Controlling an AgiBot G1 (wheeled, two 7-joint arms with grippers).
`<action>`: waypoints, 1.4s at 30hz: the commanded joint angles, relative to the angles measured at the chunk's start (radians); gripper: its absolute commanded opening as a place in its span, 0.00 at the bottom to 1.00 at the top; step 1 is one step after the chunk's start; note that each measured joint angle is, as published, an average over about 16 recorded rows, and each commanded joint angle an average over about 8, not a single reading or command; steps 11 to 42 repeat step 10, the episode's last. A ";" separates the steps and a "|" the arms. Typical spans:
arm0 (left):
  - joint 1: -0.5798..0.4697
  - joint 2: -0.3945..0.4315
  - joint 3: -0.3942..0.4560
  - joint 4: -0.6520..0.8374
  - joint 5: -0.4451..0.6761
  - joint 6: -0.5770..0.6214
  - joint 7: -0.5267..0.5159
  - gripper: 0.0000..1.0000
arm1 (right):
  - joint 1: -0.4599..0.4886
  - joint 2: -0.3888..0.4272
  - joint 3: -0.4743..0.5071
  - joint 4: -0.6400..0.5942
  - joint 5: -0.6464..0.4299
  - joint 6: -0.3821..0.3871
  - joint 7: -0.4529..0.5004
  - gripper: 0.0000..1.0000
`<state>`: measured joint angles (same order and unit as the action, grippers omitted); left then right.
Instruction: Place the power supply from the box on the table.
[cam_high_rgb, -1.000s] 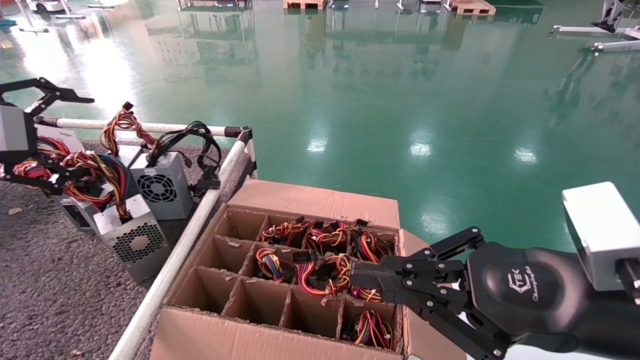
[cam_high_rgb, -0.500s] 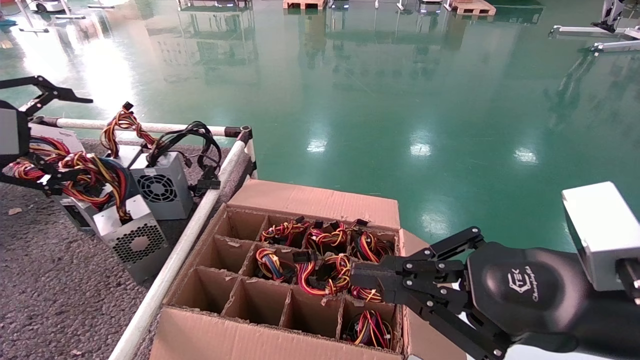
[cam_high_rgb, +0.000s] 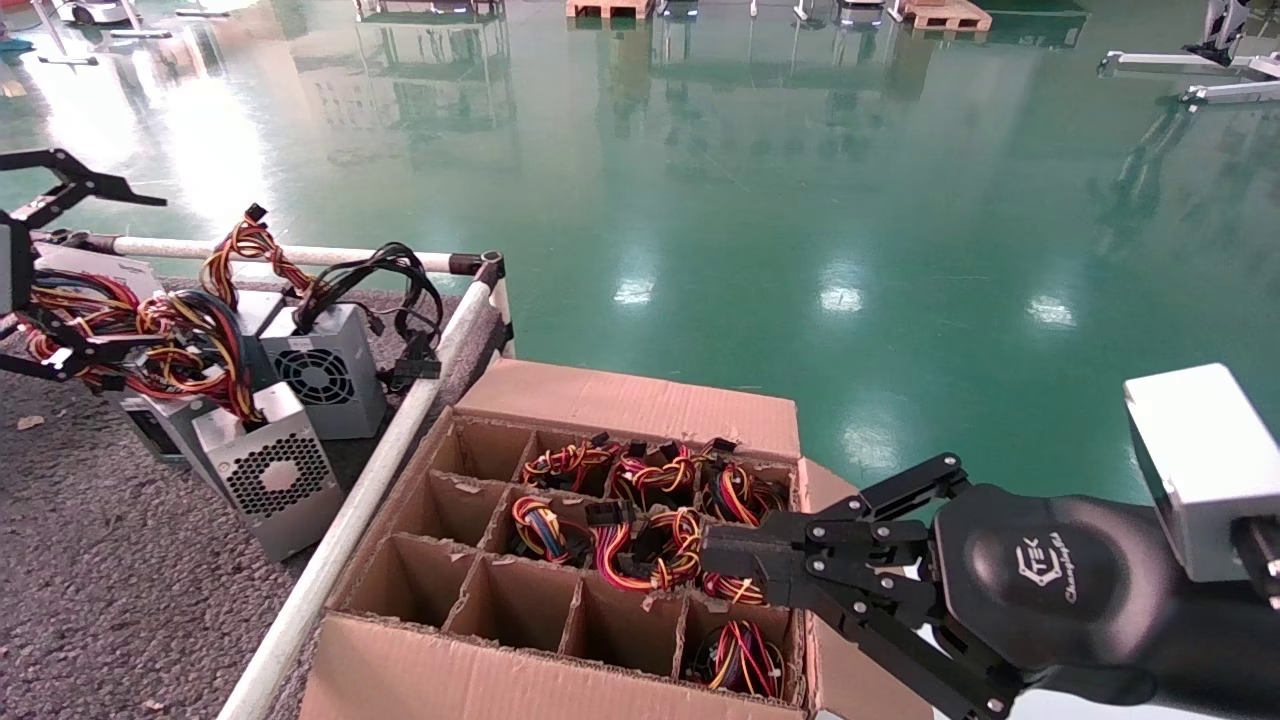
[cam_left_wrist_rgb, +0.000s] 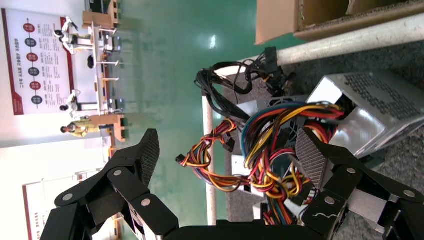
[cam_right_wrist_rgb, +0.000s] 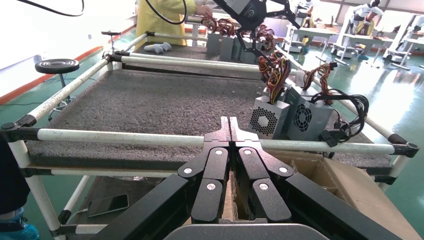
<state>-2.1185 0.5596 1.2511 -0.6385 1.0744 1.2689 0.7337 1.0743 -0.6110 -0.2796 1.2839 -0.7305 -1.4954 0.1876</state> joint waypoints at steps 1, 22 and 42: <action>-0.008 0.001 0.002 0.003 0.008 0.004 0.004 1.00 | 0.000 0.000 0.000 0.000 0.000 0.000 0.000 0.00; -0.041 0.017 0.014 0.028 0.024 0.021 0.010 1.00 | 0.000 0.000 0.000 0.000 0.000 0.000 0.000 0.00; -0.041 0.017 0.014 0.028 0.024 0.021 0.010 1.00 | 0.000 0.000 0.000 0.000 0.000 0.000 0.000 0.00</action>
